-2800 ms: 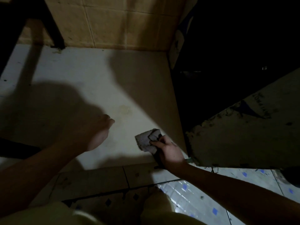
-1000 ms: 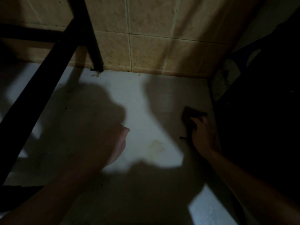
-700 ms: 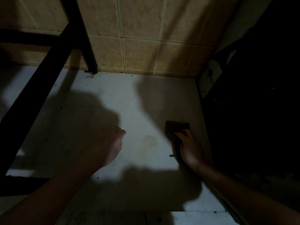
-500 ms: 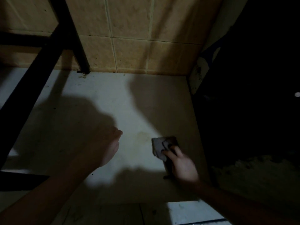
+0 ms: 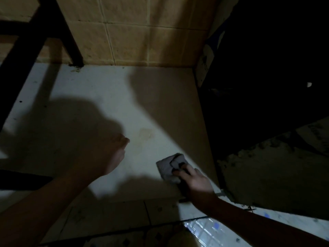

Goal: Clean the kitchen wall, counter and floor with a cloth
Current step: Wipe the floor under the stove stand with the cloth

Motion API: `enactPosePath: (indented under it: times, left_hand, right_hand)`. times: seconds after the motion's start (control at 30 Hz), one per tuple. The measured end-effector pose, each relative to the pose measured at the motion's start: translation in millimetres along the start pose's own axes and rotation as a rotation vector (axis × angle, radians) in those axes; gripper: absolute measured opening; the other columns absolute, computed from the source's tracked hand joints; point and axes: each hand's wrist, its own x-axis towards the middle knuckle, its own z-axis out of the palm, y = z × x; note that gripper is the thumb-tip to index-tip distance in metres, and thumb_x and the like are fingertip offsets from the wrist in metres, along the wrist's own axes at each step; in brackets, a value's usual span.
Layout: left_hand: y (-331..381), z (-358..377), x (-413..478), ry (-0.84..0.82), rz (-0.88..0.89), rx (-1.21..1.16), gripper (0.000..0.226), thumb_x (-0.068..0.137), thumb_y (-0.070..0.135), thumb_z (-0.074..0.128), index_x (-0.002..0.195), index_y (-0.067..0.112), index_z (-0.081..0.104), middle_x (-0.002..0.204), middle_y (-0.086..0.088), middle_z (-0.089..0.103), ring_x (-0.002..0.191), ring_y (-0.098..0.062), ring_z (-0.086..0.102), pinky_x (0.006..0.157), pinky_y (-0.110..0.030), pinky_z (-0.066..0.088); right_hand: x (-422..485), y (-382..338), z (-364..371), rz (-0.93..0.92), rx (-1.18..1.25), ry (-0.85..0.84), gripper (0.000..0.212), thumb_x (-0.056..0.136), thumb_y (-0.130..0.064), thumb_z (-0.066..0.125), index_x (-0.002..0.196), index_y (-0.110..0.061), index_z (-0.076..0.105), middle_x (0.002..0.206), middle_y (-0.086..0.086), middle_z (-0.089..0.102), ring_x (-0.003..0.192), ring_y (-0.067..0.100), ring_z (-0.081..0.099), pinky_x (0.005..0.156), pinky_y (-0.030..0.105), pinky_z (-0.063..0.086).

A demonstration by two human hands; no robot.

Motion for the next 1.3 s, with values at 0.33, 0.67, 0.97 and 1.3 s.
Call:
enactPosePath:
  times: [0.33, 0.67, 0.97, 1.3]
  left_hand:
    - [-9, 12, -14, -0.059, -0.037, -0.01, 0.036, 0.085, 0.011, 0.062, 0.12, 0.008, 0.06, 0.109, -0.016, 0.062, 0.094, -0.033, 0.062, 0.082, -0.042, 0.05]
    - [-20, -2, -52, -0.07, -0.094, 0.007, 0.037, 0.085, 0.013, 0.065, 0.121, 0.003, 0.06, 0.113, -0.022, 0.062, 0.097, -0.038, 0.061, 0.085, -0.044, 0.049]
    - [-30, -11, -80, -0.116, -0.217, -0.031, 0.036, 0.096, 0.021, 0.045, 0.131, 0.015, 0.046, 0.124, -0.007, 0.052, 0.108, -0.022, 0.051, 0.093, -0.033, 0.04]
    - [-36, -20, -115, -0.202, -0.303, 0.059, 0.045, 0.102, 0.024, 0.028, 0.146, 0.018, 0.022, 0.152, 0.001, 0.026, 0.135, -0.01, 0.03, 0.104, -0.019, 0.02]
  right_hand:
    - [-3, 23, -5, 0.443, 0.205, -0.083, 0.054, 0.089, -0.002, 0.044, 0.135, -0.029, 0.044, 0.141, 0.007, 0.035, 0.111, 0.03, 0.055, 0.091, 0.043, 0.048]
    - [6, -13, 7, 0.374, -0.043, -0.166, 0.048, 0.097, -0.014, 0.036, 0.142, -0.031, 0.032, 0.143, 0.005, 0.029, 0.109, 0.019, 0.051, 0.082, 0.025, 0.047]
    - [37, -62, 9, 0.056, -0.072, -0.266, 0.045, 0.102, -0.023, 0.027, 0.146, -0.032, 0.024, 0.152, 0.004, 0.02, 0.113, 0.019, 0.05, 0.09, 0.029, 0.045]
    - [89, -101, 24, -0.092, -0.044, -0.224, 0.041, 0.1, -0.03, 0.035, 0.141, -0.032, 0.036, 0.147, 0.006, 0.031, 0.104, 0.025, 0.056, 0.083, 0.033, 0.047]
